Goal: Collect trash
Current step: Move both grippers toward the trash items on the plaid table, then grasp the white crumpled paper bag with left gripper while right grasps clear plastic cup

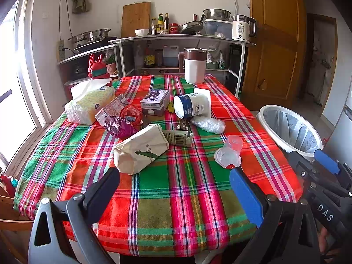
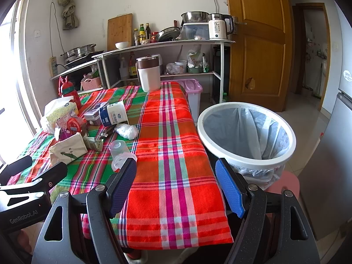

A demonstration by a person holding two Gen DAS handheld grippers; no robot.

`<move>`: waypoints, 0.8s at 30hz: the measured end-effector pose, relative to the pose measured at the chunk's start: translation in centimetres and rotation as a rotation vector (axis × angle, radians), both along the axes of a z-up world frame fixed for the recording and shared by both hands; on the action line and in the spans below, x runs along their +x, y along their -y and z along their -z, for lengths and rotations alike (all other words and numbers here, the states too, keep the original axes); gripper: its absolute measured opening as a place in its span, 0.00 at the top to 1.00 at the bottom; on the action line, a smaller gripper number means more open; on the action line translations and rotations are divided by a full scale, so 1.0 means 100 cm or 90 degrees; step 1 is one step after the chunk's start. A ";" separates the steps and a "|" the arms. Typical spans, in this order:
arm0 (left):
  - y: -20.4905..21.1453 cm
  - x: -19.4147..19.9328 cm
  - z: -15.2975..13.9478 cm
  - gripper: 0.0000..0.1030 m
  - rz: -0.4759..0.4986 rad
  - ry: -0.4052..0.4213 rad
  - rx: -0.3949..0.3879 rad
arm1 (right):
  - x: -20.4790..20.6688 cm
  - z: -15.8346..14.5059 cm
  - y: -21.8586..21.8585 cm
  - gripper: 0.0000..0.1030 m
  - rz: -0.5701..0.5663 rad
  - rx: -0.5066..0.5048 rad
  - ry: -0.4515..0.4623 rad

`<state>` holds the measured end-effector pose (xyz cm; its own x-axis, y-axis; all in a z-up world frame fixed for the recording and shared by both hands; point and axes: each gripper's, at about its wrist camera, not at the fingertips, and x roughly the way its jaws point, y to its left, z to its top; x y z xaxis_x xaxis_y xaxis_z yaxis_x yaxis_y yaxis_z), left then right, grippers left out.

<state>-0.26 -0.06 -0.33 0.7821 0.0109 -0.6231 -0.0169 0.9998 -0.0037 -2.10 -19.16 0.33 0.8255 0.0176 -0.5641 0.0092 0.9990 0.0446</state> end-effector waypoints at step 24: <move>-0.104 0.039 0.028 0.02 -0.023 -0.077 -0.147 | 0.049 0.026 -0.035 0.28 -0.146 0.077 -0.061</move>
